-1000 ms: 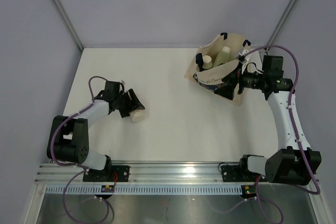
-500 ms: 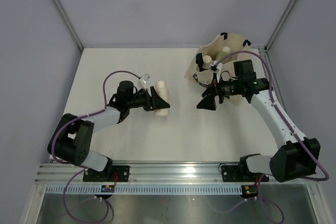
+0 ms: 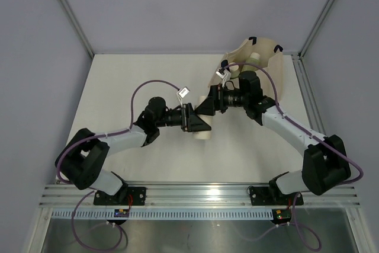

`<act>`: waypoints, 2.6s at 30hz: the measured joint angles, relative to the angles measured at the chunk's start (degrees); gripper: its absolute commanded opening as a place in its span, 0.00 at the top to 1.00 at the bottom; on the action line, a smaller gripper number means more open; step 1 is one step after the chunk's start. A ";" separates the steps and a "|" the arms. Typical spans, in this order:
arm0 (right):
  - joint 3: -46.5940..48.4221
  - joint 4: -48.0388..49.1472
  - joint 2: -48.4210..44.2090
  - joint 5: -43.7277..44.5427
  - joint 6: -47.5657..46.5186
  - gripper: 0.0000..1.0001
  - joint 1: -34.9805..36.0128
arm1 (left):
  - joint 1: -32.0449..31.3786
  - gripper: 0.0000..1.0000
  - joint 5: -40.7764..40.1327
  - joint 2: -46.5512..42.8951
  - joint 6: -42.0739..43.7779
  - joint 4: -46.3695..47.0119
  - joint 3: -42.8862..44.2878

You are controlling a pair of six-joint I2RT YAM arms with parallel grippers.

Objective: Place the personal care products into the canvas bag

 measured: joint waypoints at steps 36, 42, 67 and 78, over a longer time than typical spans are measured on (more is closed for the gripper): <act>0.87 10.38 3.72 -7.26 13.75 1.00 -4.37 | -0.55 0.01 -11.06 -8.37 12.00 -12.33 6.78; 9.88 2.58 4.07 -8.17 9.99 1.00 -9.42 | -0.35 0.01 -13.73 -17.68 20.35 -23.74 7.28; 37.40 -16.76 22.64 45.18 -23.06 0.54 -16.83 | 0.02 0.01 -51.25 -56.87 33.03 -59.43 0.44; 36.81 -20.35 20.81 26.32 -40.06 0.00 -16.50 | 0.02 0.01 -52.85 -55.63 31.71 -60.39 -0.66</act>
